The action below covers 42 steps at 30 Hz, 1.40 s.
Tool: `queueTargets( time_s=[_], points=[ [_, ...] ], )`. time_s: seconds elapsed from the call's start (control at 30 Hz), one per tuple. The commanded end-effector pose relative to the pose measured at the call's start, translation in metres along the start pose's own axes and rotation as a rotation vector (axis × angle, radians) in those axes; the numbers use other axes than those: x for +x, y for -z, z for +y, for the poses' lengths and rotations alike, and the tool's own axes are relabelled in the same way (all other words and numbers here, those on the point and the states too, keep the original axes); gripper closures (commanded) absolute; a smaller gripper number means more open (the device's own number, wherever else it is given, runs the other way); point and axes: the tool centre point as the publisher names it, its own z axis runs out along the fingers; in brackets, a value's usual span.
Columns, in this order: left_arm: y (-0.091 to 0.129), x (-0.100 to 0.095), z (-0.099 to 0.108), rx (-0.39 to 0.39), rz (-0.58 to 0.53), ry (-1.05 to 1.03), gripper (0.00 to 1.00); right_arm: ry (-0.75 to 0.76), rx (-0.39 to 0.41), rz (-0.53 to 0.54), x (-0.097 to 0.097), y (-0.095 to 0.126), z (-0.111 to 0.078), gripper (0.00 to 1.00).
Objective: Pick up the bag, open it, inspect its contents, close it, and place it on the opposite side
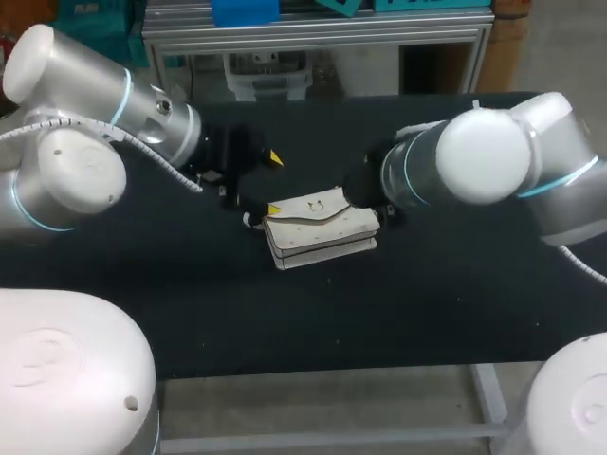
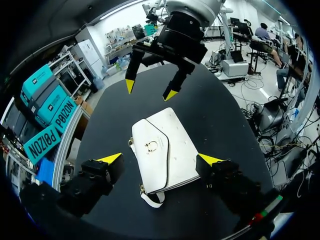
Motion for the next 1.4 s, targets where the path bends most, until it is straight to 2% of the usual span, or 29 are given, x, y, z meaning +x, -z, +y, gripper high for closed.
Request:
queueTargets(
  time_s=[0.03,0.17,0.4,0.43,0.67,0.73,0.8,1.33,1.4],
  points=[
    [0.006,-0.004,-0.002,-0.086,0.047,0.019,0.00,0.028,0.039,0.181,-0.018,-0.010,0.004,0.00],
    [0.007,-0.003,0.001,-0.121,0.065,0.044,0.00,0.041,0.078,0.250,-0.026,-0.014,0.005,0.00],
    [0.007,-0.004,0.007,-0.159,0.073,0.137,0.00,-0.005,0.063,0.385,-0.034,-0.028,-0.002,0.00],
    [0.007,-0.005,0.008,-0.169,0.066,0.162,0.00,-0.021,0.081,0.404,-0.035,-0.029,-0.005,0.00],
    [0.007,-0.005,0.013,-0.190,0.047,0.397,0.00,-0.157,0.055,0.523,-0.038,-0.036,-0.026,0.00],
    [0.005,-0.004,0.016,-0.196,0.033,0.497,0.00,-0.197,0.028,0.565,-0.037,-0.038,-0.031,0.00],
    [0.005,-0.003,0.019,-0.228,0.054,0.525,0.00,-0.217,-0.037,0.621,-0.037,-0.041,-0.036,0.00],
    [0.005,-0.003,0.019,-0.228,0.054,0.525,0.00,-0.217,-0.037,0.621,-0.037,-0.041,-0.036,0.00],
    [0.002,-0.005,0.016,-0.234,0.015,0.584,0.00,-0.267,-0.026,0.612,-0.048,-0.047,-0.029,0.00]
  ],
)
